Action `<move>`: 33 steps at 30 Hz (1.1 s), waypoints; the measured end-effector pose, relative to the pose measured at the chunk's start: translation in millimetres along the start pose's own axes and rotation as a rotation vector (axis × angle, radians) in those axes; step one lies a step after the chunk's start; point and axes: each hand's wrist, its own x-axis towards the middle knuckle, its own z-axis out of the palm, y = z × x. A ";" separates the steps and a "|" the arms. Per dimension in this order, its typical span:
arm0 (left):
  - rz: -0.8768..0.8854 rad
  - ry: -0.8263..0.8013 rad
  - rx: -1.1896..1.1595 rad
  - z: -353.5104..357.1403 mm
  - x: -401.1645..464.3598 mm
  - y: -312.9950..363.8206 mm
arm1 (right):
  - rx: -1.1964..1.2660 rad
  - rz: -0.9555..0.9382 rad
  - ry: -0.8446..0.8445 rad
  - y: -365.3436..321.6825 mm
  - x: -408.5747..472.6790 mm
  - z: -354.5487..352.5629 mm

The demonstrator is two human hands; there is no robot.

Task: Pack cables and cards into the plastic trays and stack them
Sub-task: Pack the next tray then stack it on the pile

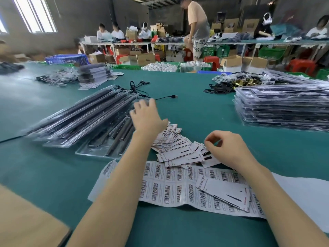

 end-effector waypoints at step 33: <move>-0.189 -0.187 0.255 4.0 23.8 -55.4 | -0.031 -0.069 0.040 -17.0 -6.1 26.2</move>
